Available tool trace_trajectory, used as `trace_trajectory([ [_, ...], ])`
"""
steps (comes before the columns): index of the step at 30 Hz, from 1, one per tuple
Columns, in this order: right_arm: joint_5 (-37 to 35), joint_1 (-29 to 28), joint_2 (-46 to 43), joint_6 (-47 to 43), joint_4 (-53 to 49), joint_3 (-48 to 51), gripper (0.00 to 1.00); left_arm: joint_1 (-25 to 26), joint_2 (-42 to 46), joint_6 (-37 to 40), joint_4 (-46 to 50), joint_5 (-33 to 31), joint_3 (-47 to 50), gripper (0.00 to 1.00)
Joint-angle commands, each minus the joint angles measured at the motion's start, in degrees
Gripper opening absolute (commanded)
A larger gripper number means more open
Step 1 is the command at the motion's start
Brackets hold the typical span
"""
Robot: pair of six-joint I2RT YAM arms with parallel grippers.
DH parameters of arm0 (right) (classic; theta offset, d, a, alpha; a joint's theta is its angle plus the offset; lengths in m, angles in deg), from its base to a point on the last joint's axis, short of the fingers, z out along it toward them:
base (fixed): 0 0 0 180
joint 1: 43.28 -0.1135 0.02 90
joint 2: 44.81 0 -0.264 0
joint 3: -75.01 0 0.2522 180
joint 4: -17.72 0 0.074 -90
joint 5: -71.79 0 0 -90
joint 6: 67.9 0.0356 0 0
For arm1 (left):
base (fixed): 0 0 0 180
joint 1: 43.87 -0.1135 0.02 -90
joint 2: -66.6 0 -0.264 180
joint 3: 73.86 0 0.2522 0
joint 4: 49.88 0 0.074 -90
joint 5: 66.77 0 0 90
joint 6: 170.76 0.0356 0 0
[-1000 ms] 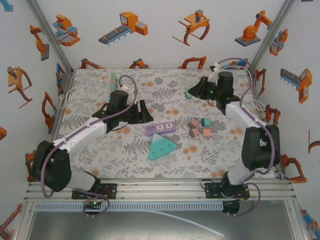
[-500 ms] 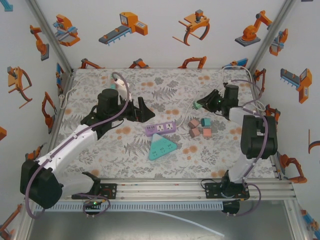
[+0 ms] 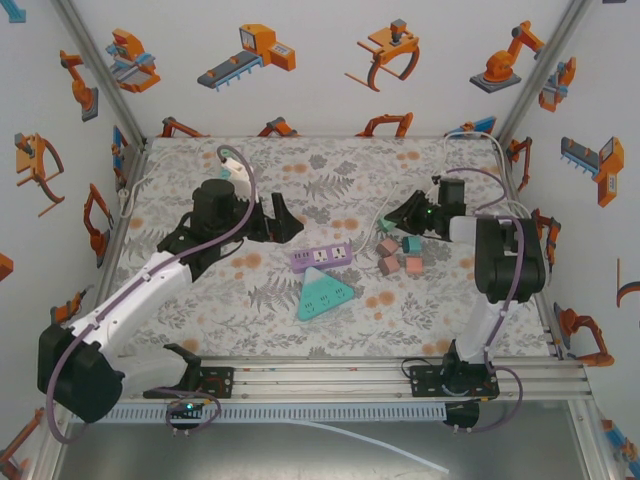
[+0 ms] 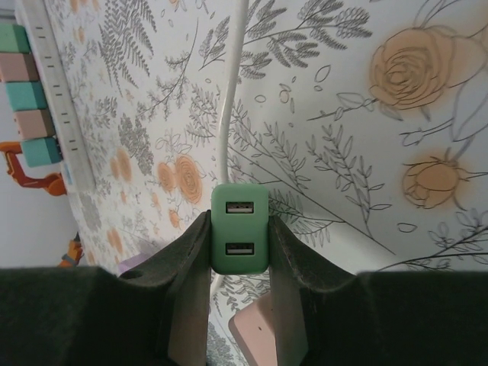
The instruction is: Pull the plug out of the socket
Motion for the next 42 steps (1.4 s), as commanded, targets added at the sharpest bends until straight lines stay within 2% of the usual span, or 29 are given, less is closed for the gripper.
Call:
trace_trajectory([
  [1,-0.4,-0.5,0.1,-2.8,-2.6,-0.7,0.19,-0.2,2.0,1.1,0.7,-3.1,0.9,0.98],
  [7,-0.7,-0.6,0.2,-4.0,-5.2,-0.2,0.27,-0.5,1.4,1.0,0.8,-3.2,0.8,0.97],
  [13,-3.0,-0.6,-1.7,-6.7,-8.8,-0.4,0.42,-0.6,1.3,0.4,1.9,-6.7,0.7,0.97],
  [18,-4.3,-0.6,-3.6,-7.5,-10.3,-0.7,0.43,-1.1,1.2,0.2,2.6,-7.8,0.4,0.97],
  [22,-6.2,-0.6,-7.8,-7.6,-10.3,-0.2,0.44,-2.0,0.6,-0.5,6.2,-13.6,-1.2,0.97],
  [26,-7.4,-0.8,-14.2,-9.2,-10.3,-0.1,0.47,-5.2,-0.8,-2.4,8.3,-15.4,-1.8,0.97],
  [29,-10.0,-3.5,-21.0,-14.8,-9.9,0.2,0.47,-8.0,-2.4,-2.8,9.6,-17.3,-2.5,0.97],
  [31,-13.6,-6.9,-25.5,-19.1,-10.1,0.0,0.48,-10.3,-4.3,-1.3,8.6,-18.4,-3.0,0.97],
  [36,-19.0,-15.5,-32.0,-26.8,-12.4,-3.4,0.63,-15.3,-15.0,5.5,8.1,-25.5,-9.1,0.97],
  [39,-18.3,-17.4,-33.3,-26.6,-12.0,-4.1,0.75,-17.1,-23.9,9.2,8.1,-28.2,-16.2,0.97],
  [42,-16.8,-17.6,-34.1,-25.4,-11.5,-4.1,0.81,-18.7,-32.8,12.4,7.9,-29.1,-23.4,0.97],
])
